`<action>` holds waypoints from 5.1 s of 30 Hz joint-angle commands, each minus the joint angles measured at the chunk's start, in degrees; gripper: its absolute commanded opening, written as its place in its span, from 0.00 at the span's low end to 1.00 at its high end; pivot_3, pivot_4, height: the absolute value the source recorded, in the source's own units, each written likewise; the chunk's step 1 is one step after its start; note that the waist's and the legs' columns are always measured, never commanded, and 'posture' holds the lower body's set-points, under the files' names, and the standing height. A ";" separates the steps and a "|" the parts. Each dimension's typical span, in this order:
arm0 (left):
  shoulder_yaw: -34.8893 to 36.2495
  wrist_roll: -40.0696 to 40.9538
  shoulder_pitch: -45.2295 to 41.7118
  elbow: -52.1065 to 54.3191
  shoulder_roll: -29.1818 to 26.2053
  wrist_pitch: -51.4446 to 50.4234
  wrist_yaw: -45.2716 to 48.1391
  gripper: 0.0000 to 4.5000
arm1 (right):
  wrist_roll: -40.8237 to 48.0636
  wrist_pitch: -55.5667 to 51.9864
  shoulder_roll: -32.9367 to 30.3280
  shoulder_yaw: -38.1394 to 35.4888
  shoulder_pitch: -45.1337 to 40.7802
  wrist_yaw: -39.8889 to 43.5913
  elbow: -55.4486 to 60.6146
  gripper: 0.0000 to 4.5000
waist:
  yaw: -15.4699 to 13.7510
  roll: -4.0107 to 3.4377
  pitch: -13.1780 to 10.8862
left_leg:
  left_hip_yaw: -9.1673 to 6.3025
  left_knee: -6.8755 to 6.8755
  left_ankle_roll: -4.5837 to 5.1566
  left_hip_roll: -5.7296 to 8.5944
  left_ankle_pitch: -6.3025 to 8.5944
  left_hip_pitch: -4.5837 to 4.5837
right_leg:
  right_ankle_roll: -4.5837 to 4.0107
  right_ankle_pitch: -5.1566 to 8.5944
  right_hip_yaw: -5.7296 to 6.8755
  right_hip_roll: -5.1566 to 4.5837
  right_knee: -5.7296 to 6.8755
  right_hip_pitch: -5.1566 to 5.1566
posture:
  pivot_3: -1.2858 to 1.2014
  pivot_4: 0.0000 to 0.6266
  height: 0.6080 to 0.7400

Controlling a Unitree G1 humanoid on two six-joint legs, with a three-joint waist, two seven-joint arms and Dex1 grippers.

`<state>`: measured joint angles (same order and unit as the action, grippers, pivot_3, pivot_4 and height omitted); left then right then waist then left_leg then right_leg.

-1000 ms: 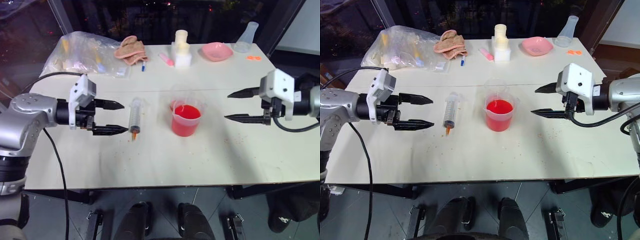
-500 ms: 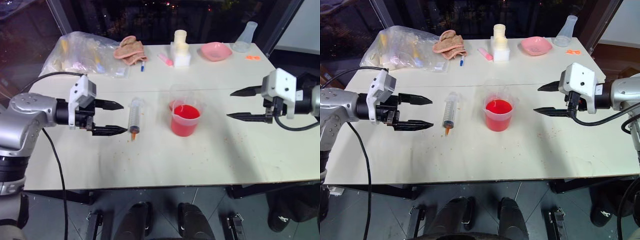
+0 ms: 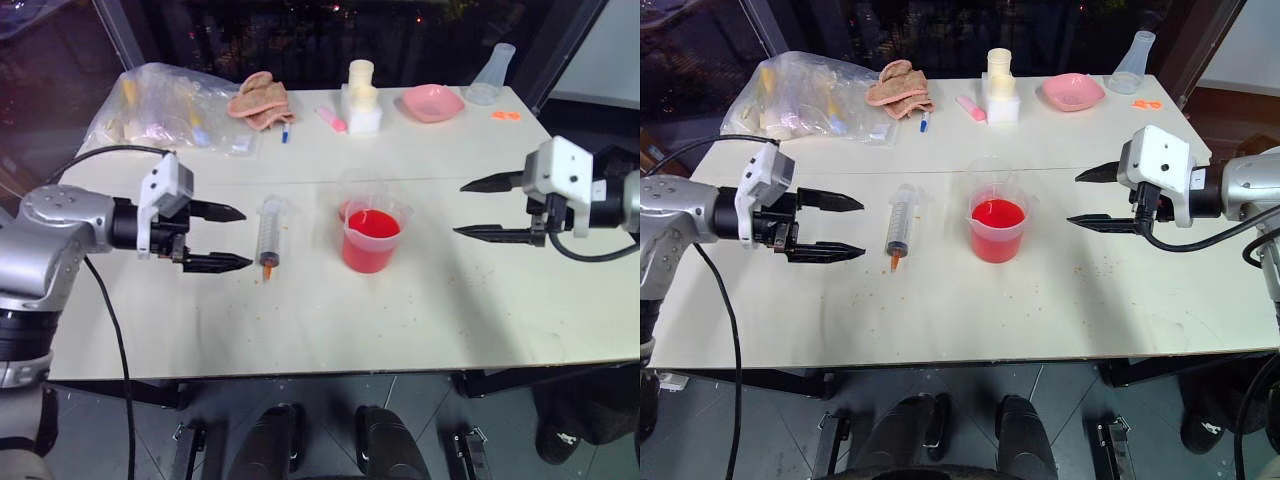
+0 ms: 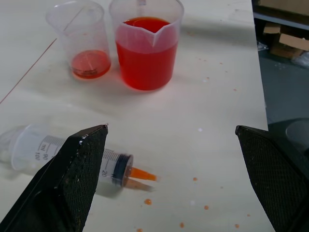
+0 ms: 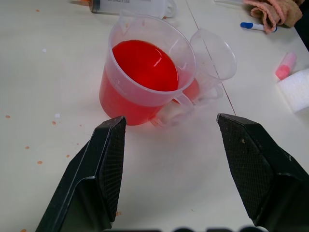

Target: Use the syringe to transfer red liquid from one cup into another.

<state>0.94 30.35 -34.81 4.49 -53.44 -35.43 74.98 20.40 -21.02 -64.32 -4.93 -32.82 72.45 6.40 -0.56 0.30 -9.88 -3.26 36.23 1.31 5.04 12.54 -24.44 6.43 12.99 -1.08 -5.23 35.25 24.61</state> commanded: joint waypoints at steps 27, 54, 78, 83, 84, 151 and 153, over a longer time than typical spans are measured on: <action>4.73 -23.29 -63.23 -69.17 34.17 -46.63 -71.71 0.99 | 1.02 -3.33 2.66 -1.40 -0.29 -5.46 7.42 0.69 | 0.31 0.35 -0.23 | 0.01 0.77 0.06 0.18 0.16 -0.04 | 0.54 0.01 0.08 0.14 0.84 0.01 | 0.52 0.24 1.00; 25.98 -18.05 -55.42 -78.60 41.17 -33.64 -97.39 0.99 | 3.65 -8.33 1.84 -5.11 4.40 -9.16 13.77 0.69 | -0.18 0.38 -0.24 | 0.01 0.81 -0.18 0.26 0.28 -0.06 | 0.55 -0.01 0.09 -0.12 0.93 0.03 | 0.52 0.24 1.00; 25.59 -17.57 -50.12 -80.35 45.51 -20.68 -93.75 0.34 | 5.04 -12.91 -1.95 -9.26 8.21 -10.34 18.31 0.69 | -0.22 0.38 -0.23 | 0.02 0.84 -0.18 0.26 0.28 -0.05 | 0.55 -0.01 0.09 -0.13 0.93 0.01 | 0.52 0.24 1.00; 24.76 -18.15 -50.22 -79.63 44.12 -21.14 -93.04 0.34 | 5.23 -13.05 -1.55 -9.10 7.71 -11.15 18.13 0.69 | -0.21 0.38 -0.23 | 0.01 0.85 -0.18 0.26 0.28 -0.05 | 0.55 -0.01 0.09 -0.12 0.93 0.00 | 0.52 0.24 1.00; 24.38 -18.39 -50.40 -79.36 43.71 -21.19 -92.64 0.34 | 5.27 -13.09 -1.36 -9.16 7.65 -11.43 18.11 0.69 | -0.16 0.38 -0.23 | 0.02 0.85 -0.18 0.26 0.28 -0.05 | 0.55 -0.01 0.09 -0.12 0.93 0.00 | 0.52 0.24 1.00; 0.02 -8.10 -20.84 -38.18 57.76 27.62 -23.83 0.34 | 46.49 -51.69 38.30 -19.19 -18.67 -85.40 16.03 0.69 | -0.03 0.22 -0.14 | 0.06 0.88 0.12 0.21 0.21 -0.06 | 0.49 -0.03 -0.03 -0.06 0.91 0.00 | 0.52 0.24 1.00; 0.00 -8.07 -20.76 -38.02 57.79 27.52 -24.01 0.34 | 46.82 -51.56 38.39 -18.70 -18.18 -85.93 16.19 0.69 | -0.01 0.22 -0.14 | 0.06 0.88 0.12 0.21 0.21 -0.06 | 0.49 -0.03 -0.03 -0.04 0.92 0.00 | 0.52 0.24 1.00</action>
<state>1.18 22.16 -55.06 -35.85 4.26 -8.30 50.99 66.11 -73.37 -25.87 -23.32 -50.60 -12.97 21.00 -0.58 0.52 -10.02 -3.20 37.10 1.44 5.25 12.75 -24.50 6.92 12.96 -1.10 -5.27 36.16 24.61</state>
